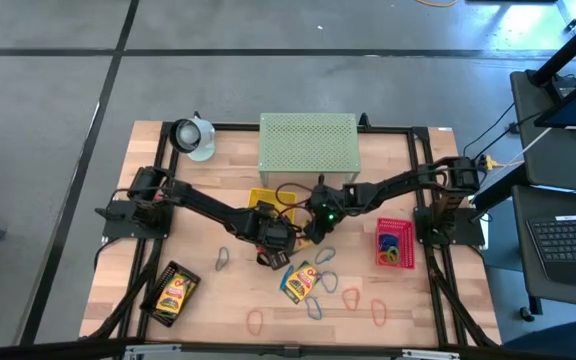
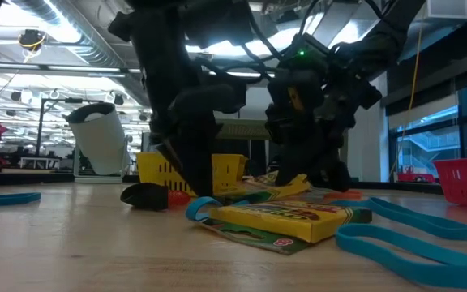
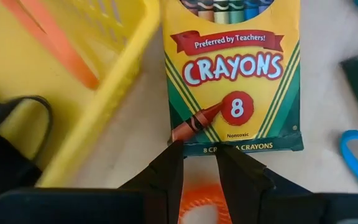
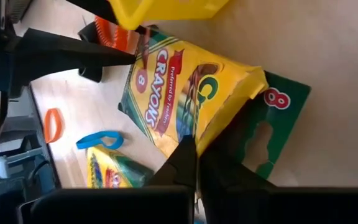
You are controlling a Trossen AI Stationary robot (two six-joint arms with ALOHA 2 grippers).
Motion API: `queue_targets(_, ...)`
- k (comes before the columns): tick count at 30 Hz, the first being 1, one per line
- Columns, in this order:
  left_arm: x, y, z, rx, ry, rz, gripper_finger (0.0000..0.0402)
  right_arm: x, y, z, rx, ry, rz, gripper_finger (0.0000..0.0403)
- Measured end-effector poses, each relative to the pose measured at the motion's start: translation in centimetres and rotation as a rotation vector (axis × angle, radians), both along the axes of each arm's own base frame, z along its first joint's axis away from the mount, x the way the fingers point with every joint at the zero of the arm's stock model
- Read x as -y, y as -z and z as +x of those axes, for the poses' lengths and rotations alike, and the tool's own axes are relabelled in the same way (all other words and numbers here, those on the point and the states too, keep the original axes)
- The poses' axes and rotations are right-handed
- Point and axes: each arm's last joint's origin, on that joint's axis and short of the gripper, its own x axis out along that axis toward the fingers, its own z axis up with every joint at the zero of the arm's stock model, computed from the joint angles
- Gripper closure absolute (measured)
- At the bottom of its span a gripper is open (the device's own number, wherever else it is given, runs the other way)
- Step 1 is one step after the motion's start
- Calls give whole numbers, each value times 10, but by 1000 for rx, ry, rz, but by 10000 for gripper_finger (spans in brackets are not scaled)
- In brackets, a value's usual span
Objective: Pick & Place Office Desk Supplies
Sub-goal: Put the crayon box into the black bin
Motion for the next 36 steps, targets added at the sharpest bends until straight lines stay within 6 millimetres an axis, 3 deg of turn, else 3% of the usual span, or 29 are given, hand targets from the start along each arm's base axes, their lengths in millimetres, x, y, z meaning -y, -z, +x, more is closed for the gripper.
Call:
queue_targets(6,7,-25,-10,38,-30,-46,304,-2,-11,-2,21,-6,15,401)
queue_targets(18,6,-112,-55,238,-120,-9,304,-8,-47,-14,74,-35,7,402)
queue_targets(26,8,-120,-64,221,-81,-82,304,-25,-63,-20,108,-76,20,403)
queue_targets(36,-5,-122,-56,202,2,-246,303,-50,-83,-31,140,-124,45,403)
